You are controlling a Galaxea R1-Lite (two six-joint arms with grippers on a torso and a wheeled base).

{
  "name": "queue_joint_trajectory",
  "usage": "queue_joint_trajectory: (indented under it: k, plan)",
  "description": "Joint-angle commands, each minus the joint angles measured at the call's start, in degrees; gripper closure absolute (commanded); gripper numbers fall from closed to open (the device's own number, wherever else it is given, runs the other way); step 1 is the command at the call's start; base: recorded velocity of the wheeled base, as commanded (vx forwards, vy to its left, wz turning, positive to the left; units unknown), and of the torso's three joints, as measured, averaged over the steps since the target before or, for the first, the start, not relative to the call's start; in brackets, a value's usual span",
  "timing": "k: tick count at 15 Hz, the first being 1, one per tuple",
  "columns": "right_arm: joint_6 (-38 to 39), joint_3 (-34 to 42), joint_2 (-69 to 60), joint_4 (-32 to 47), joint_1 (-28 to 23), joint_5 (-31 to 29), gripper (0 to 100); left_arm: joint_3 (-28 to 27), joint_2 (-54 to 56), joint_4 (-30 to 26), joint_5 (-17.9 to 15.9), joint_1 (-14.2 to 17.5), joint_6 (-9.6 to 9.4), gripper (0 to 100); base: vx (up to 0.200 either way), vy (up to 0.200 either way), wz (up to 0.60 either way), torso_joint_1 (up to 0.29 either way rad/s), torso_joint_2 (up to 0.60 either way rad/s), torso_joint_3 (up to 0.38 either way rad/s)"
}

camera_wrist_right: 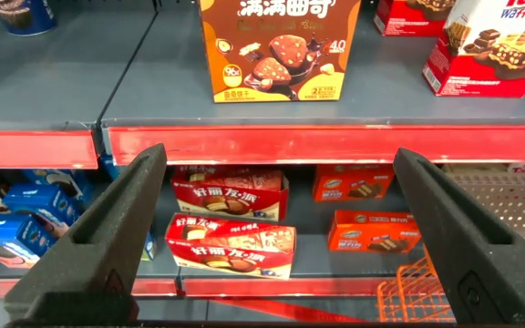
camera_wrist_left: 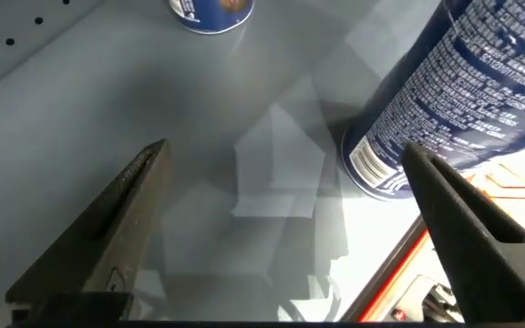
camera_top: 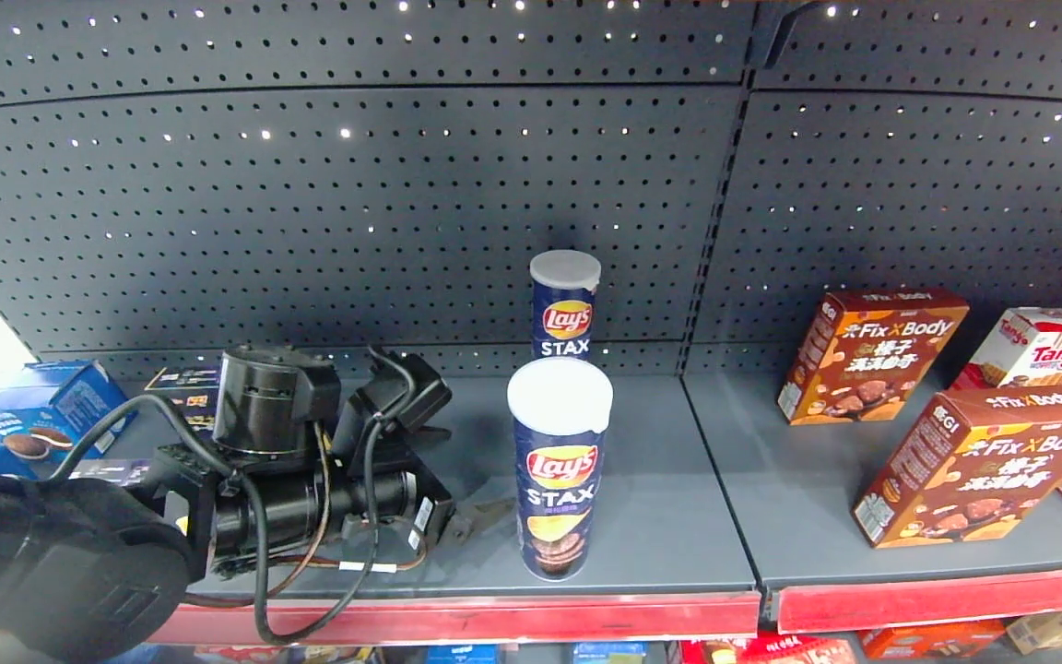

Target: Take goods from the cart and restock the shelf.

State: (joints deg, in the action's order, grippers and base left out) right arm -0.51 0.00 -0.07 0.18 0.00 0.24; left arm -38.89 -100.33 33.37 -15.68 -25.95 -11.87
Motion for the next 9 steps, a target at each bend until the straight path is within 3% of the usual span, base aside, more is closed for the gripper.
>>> queue_joint_trajectory:
  k: [1,9]
  plan:
    - [0.0,0.0,0.1,0.0,0.0,0.0,0,0.0,0.2,0.0,-0.1,-0.2,0.01,0,0.0,0.0,0.0,0.0,0.0,0.0]
    - [0.0,0.0,0.1,0.0,0.0,0.0,0,1.6,0.5,0.0,0.2,0.2,-0.61,0,0.0,0.0,0.0,0.0,0.0,0.0]
